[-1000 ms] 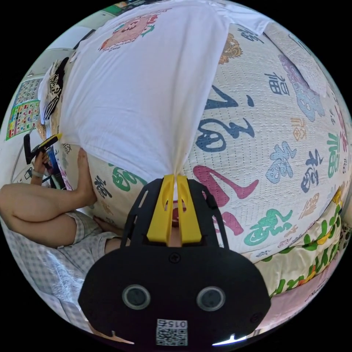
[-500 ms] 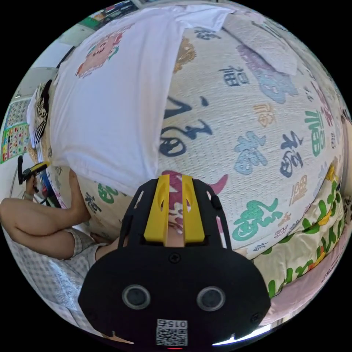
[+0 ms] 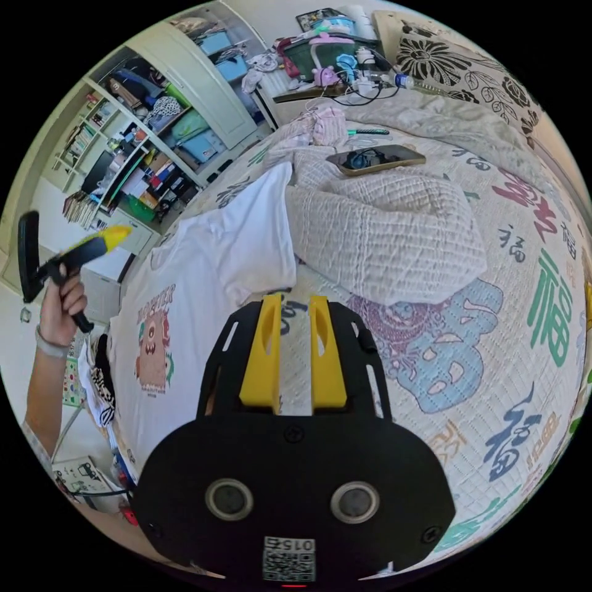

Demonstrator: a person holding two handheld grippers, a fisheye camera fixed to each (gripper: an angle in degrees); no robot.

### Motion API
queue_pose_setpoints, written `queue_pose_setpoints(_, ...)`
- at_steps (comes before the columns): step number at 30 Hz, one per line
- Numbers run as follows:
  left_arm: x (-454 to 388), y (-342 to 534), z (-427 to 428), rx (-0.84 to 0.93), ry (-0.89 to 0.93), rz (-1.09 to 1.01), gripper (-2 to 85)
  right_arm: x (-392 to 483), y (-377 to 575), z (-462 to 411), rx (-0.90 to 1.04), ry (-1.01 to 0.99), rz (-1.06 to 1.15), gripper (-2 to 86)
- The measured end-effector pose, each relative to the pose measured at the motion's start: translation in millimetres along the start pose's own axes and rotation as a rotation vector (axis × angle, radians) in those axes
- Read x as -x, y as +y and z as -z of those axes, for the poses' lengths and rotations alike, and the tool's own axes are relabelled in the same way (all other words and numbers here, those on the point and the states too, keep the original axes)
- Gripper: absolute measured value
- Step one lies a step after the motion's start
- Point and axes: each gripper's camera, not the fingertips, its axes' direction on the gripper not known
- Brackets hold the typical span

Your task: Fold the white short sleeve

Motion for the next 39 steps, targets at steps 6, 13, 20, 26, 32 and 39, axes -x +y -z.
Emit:
queue_pose_setpoints(6,-25,-149,-118,0.098,-0.036,0.052,8.6,-22,-22,-7,0.057,-0.034,-0.023,7.0)
queue_pose_setpoints(13,-39,-201,-209,0.306,-0.255,0.073,4.9,-24,-20,-1,0.077,-0.060,0.118,1.5)
queue_pose_setpoints(20,-19,-198,-168,0.090,-0.153,0.019,-0.5,-16,-16,24,-0.010,-0.005,0.226,-0.3)
queue_pose_setpoints(26,45,-100,-65,-0.159,-0.140,0.079,-0.8,36,1,55,-0.084,-0.077,0.451,-0.3)
queue_pose_setpoints(32,110,46,-49,-0.197,-0.103,0.358,0.2,98,34,16,0.063,-0.096,0.650,0.8)
queue_pose_setpoints(39,158,86,-49,-0.152,-0.047,0.386,8.4,102,43,-10,0.167,-0.115,0.633,6.8)
